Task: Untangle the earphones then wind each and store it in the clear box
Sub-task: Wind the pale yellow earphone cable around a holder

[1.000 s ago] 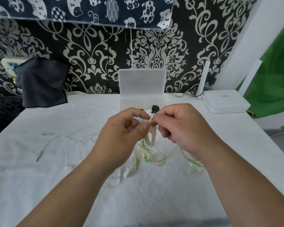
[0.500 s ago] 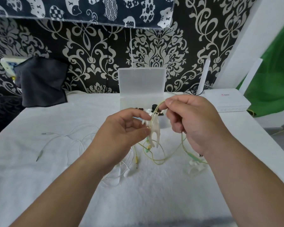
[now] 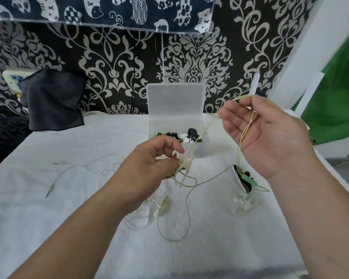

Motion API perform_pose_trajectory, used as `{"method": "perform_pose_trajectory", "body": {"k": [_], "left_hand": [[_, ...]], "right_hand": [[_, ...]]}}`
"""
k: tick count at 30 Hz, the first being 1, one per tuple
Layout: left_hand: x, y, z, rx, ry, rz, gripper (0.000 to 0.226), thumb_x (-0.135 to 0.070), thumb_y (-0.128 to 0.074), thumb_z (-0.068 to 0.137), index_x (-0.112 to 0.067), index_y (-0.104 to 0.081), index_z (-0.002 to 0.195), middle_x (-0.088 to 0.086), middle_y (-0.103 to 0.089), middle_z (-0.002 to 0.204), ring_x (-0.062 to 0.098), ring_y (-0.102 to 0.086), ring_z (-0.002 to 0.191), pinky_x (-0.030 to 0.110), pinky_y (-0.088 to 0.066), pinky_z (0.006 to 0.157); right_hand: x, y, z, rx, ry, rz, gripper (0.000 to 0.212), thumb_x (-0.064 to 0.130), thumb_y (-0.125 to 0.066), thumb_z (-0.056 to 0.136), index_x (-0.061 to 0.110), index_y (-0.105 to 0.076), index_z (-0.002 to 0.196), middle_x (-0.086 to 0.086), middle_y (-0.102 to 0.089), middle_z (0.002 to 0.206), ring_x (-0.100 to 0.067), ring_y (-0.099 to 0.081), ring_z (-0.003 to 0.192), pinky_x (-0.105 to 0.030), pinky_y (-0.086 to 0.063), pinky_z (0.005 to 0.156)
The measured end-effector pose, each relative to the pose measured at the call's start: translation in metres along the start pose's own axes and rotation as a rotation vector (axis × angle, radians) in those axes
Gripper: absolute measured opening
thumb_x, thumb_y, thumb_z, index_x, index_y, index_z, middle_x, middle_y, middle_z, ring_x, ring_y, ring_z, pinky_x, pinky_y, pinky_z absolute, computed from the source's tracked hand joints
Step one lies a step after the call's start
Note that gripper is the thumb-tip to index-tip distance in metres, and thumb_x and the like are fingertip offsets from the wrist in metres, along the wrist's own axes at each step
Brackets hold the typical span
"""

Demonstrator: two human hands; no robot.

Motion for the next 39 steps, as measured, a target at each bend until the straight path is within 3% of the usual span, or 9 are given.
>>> {"method": "perform_pose_trajectory", "body": {"k": [5, 10, 14, 17, 20, 26, 31, 34, 39], "left_hand": [[0.004, 0.004, -0.001, -0.068, 0.020, 0.010, 0.023, 0.003, -0.055, 0.094, -0.017, -0.066, 0.098, 0.014, -0.061, 0.098, 0.025, -0.069, 0.076, 0.053, -0.054, 0.086], [-0.003, 0.008, 0.000, -0.099, -0.036, 0.005, 0.024, 0.002, -0.061, 0.092, -0.020, -0.066, 0.098, 0.007, -0.062, 0.101, 0.022, -0.066, 0.076, 0.045, -0.057, 0.082], [-0.014, 0.008, -0.002, -0.110, -0.139, 0.086, 0.029, 0.001, -0.068, 0.088, -0.027, -0.068, 0.094, -0.002, -0.064, 0.090, 0.014, -0.059, 0.074, 0.025, -0.049, 0.070], [-0.015, 0.008, -0.002, -0.135, -0.165, 0.191, 0.028, -0.001, -0.069, 0.089, -0.029, -0.068, 0.093, 0.001, -0.065, 0.087, 0.015, -0.063, 0.066, 0.028, -0.051, 0.063], [-0.014, 0.009, -0.001, -0.168, -0.161, 0.180, 0.026, -0.003, -0.068, 0.089, -0.028, -0.068, 0.096, 0.002, -0.066, 0.091, 0.014, -0.060, 0.070, 0.020, -0.049, 0.066], [0.002, 0.004, 0.000, -0.032, 0.010, 0.009, 0.018, -0.007, -0.069, 0.088, -0.023, -0.069, 0.098, 0.002, -0.067, 0.085, 0.024, -0.065, 0.079, 0.045, -0.051, 0.087], [0.010, -0.008, -0.004, 0.133, 0.181, -0.230, 0.015, -0.003, -0.060, 0.095, -0.011, -0.064, 0.107, 0.011, -0.063, 0.085, 0.025, -0.062, 0.079, 0.027, -0.052, 0.069], [0.014, -0.013, -0.005, 0.148, 0.253, -0.371, 0.025, -0.013, -0.065, 0.084, -0.012, -0.064, 0.109, 0.018, -0.058, 0.093, 0.040, -0.065, 0.097, 0.036, -0.057, 0.079], [0.013, -0.015, -0.005, 0.183, 0.239, -0.387, 0.036, -0.014, -0.064, 0.079, -0.009, -0.062, 0.115, 0.016, -0.059, 0.094, 0.028, -0.068, 0.090, 0.040, -0.057, 0.081]], "right_hand": [[0.006, -0.007, -0.005, 0.063, -0.023, 0.000, 0.030, 0.024, -0.037, 0.104, 0.015, -0.053, 0.080, -0.005, -0.073, 0.076, -0.017, -0.071, 0.062, -0.024, -0.055, 0.054], [0.007, -0.007, -0.008, 0.068, -0.013, -0.124, 0.030, 0.025, -0.039, 0.104, 0.018, -0.055, 0.079, -0.005, -0.075, 0.079, -0.013, -0.062, 0.048, -0.020, -0.048, 0.048], [0.006, -0.007, -0.007, 0.075, -0.015, -0.132, 0.029, 0.025, -0.040, 0.104, 0.017, -0.055, 0.079, -0.005, -0.075, 0.081, -0.013, -0.060, 0.047, -0.020, -0.047, 0.048], [0.005, -0.009, -0.008, 0.092, -0.024, -0.150, 0.029, 0.024, -0.040, 0.103, 0.017, -0.054, 0.078, -0.005, -0.075, 0.081, -0.012, -0.058, 0.045, -0.020, -0.046, 0.047], [0.005, -0.010, -0.008, 0.101, -0.023, -0.151, 0.029, 0.023, -0.041, 0.103, 0.017, -0.055, 0.078, -0.007, -0.074, 0.082, -0.012, -0.054, 0.042, -0.020, -0.045, 0.046], [0.006, -0.015, -0.010, 0.155, -0.003, -0.165, 0.031, 0.022, -0.040, 0.103, 0.016, -0.055, 0.077, -0.008, -0.077, 0.093, -0.012, -0.056, 0.043, -0.020, -0.046, 0.048], [0.005, -0.011, -0.008, 0.149, 0.018, -0.176, 0.028, 0.022, -0.041, 0.103, 0.013, -0.057, 0.082, -0.009, -0.075, 0.108, -0.016, -0.065, 0.054, -0.022, -0.051, 0.053], [0.003, -0.005, -0.005, 0.099, 0.027, -0.239, 0.025, 0.019, -0.042, 0.104, 0.011, -0.058, 0.086, -0.011, -0.074, 0.111, -0.020, -0.067, 0.060, -0.026, -0.054, 0.056], [-0.001, -0.001, -0.003, 0.027, 0.012, -0.324, 0.027, 0.016, -0.045, 0.103, 0.011, -0.059, 0.081, -0.011, -0.076, 0.100, -0.024, -0.068, 0.062, -0.027, -0.054, 0.055]]}}
Point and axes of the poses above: each hand's wrist, its own z-axis towards the middle knuckle, its own y-axis out of the back of the hand, x = y × z, the point moved 5 cm from there along z, towards the middle knuckle
